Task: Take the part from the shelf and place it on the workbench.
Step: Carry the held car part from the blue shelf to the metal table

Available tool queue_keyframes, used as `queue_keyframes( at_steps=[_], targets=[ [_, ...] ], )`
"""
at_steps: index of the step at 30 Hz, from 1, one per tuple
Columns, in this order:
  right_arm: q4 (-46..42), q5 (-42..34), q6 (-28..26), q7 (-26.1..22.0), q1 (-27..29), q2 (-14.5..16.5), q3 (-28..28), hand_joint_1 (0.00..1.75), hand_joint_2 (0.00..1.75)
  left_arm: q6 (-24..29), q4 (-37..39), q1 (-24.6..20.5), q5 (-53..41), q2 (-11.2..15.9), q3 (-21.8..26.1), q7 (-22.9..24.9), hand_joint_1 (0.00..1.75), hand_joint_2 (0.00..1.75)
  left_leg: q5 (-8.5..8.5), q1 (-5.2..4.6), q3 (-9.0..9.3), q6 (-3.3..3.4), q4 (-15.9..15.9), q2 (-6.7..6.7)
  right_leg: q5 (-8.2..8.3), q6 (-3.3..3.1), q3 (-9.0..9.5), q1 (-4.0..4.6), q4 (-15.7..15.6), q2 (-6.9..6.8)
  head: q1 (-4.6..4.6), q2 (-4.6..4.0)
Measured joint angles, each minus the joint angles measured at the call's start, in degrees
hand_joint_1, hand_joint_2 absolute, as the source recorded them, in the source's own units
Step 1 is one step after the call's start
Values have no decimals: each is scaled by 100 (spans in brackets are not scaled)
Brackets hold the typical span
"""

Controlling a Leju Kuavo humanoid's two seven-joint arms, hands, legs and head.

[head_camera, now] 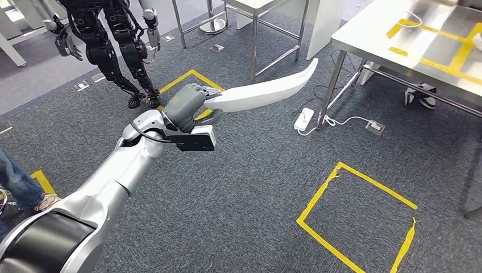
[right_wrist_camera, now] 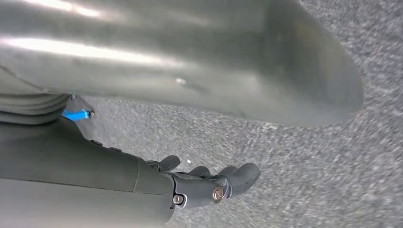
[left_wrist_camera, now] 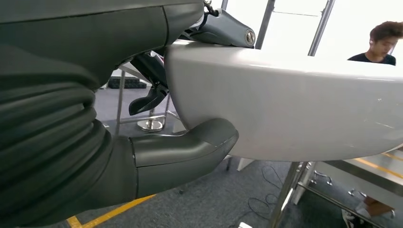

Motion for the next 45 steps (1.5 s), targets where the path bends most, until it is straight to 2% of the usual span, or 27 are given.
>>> queue_keyframes(
  at_steps=[1,4,7,9,10,12,14,16,17,18,19,21,22,24,25,27,28,30,31,32,34,36,38,40,42,44,45],
  targets=[
    [0,1,-3,3,4,0,-1,0,0,2,5,4,0,2,0,-1,175,175,120,10,66,7,-124,-6,1,3,-1,-1,5,58,-2,0],
    [0,4,-10,10,7,1,-3,0,0,13,4,-8,0,3,0,-9,175,175,602,30,519,40,-1014,-100,6,26,0,-12,15,191,-5,0],
    [0,5,-15,11,1,1,-3,0,0,20,1,-18,0,4,0,-14,175,175,673,39,664,49,-1300,-213,11,52,-14,-12,20,232,-5,0],
    [0,9,-24,10,17,4,-3,0,0,33,-4,-29,0,0,0,-19,175,175,681,32,762,119,-1516,-263,61,170,-59,-41,-16,364,-7,0],
    [0,11,-29,10,34,7,-3,0,0,39,-9,-35,0,-5,0,-22,175,175,688,31,809,169,-1625,-257,67,231,-96,-47,-11,363,-2,0],
    [0,17,-33,8,50,10,-3,0,0,44,-19,-44,2,-16,0,-26,175,175,738,31,827,265,-1691,-127,-96,289,-255,-37,266,156,33,0],
    [0,22,-34,7,28,13,-3,0,0,46,-16,-37,4,-13,0,-28,175,175,744,7,825,304,-1704,-17,-427,300,-589,-15,964,-76,66,0],
    [0,22,-35,9,26,19,-3,0,0,46,-9,-12,4,-6,0,-27,175,175,734,-16,818,319,-1696,99,-577,303,-830,-13,1484,-126,70,0],
    [0,22,-35,10,35,21,-3,0,0,46,-7,-4,4,-5,0,-27,175,175,727,-22,816,321,-1688,153,-509,299,-802,-11,1452,-140,71,0],
    [0,22,-36,11,41,19,-3,0,0,46,-7,-2,4,-5,0,-27,175,175,718,-25,816,319,-1674,205,-360,292,-657,-7,1199,-173,72,0],
    [0,22,-36,12,42,16,-3,0,0,46,-8,-6,4,-6,0,-27,175,175,705,-29,816,308,-1655,254,-194,278,-435,2,802,-268,73,0],
    [0,23,-35,16,19,5,-3,0,0,47,-14,-20,5,-1,0,-27,175,175,668,-62,808,263,-1615,340,-7,216,-81,50,160,-440,73,0],
    [0,23,-36,20,10,3,-3,0,0,48,-17,-25,6,1,0,-27,175,175,655,-79,807,237,-1604,378,8,180,-16,71,23,-481,69,0],
    [0,25,-36,28,9,-1,-3,0,0,48,-21,-31,7,-4,0,-27,175,175,641,-94,817,187,-1607,454,14,109,-28,77,-2,-387,56,0],
    [0,25,-36,31,16,-2,-3,0,0,48,-22,-34,7,-8,0,-28,175,175,619,-87,813,151,-1585,428,27,83,-28,64,-13,-342,54,0],
    [0,26,-36,32,11,-6,-3,0,0,48,-24,-42,7,-2,0,-28,175,175,436,-63,704,76,-1321,235,52,20,-18,29,-34,-259,38,0],
    [0,27,-35,32,2,-6,-3,0,0,48,-22,-40,7,11,0,-28,175,175,272,-44,569,46,-1021,111,59,-2,-16,24,-37,-217,30,0],
    [0,28,-35,31,-14,-7,-3,0,0,48,-13,-13,7,34,0,-27,175,175,-41,-22,229,16,-282,16,63,-25,-19,21,-35,-115,18,0],
    [0,29,-36,32,-14,-7,-3,0,0,48,-8,4,7,41,0,-27,175,175,-91,-11,113,10,-45,8,64,-26,-21,20,-32,-57,16,0],
    [0,29,-36,32,-10,-7,-3,0,0,48,-6,16,7,45,0,-27,175,175,-28,1,95,12,-19,4,65,-24,-21,20,-26,3,14,0],
    [0,29,-36,33,-4,-7,-3,0,0,48,-7,15,7,51,0,-27,175,175,340,21,357,34,-582,-62,68,-10,-22,15,-10,123,10,0],
    [0,29,-35,33,-9,-7,-3,0,0,48,-9,1,7,57,0,-27,175,175,603,41,691,65,-1294,-289,76,43,-52,13,10,231,8,0],
    [0,29,-35,33,-13,-7,-3,0,0,48,-10,-4,7,50,0,-27,175,175,636,29,799,106,-1547,-402,110,132,-100,-6,1,331,9,0],
    [0,30,-43,38,10,-7,-3,0,0,49,-16,-9,7,36,0,-28,175,175,681,15,807,185,-1590,-292,148,216,-126,-35,-28,383,5,0],
    [0,33,-68,46,27,-9,-3,0,0,52,-25,-19,7,22,0,-29,175,175,731,29,825,272,-1653,-182,32,261,-217,-25,140,199,27,0],
    [0,37,-91,51,1,-13,-3,0,0,54,-25,-18,7,18,0,-30,175,175,749,24,820,316,-1676,-69,-305,283,-506,-5,752,-44,63,0],
    [0,38,-96,56,-13,-12,-3,0,0,55,-23,-11,7,21,0,-30,175,175,748,15,809,324,-1672,-10,-470,293,-684,-5,1132,-92,72,0]
  ],
)
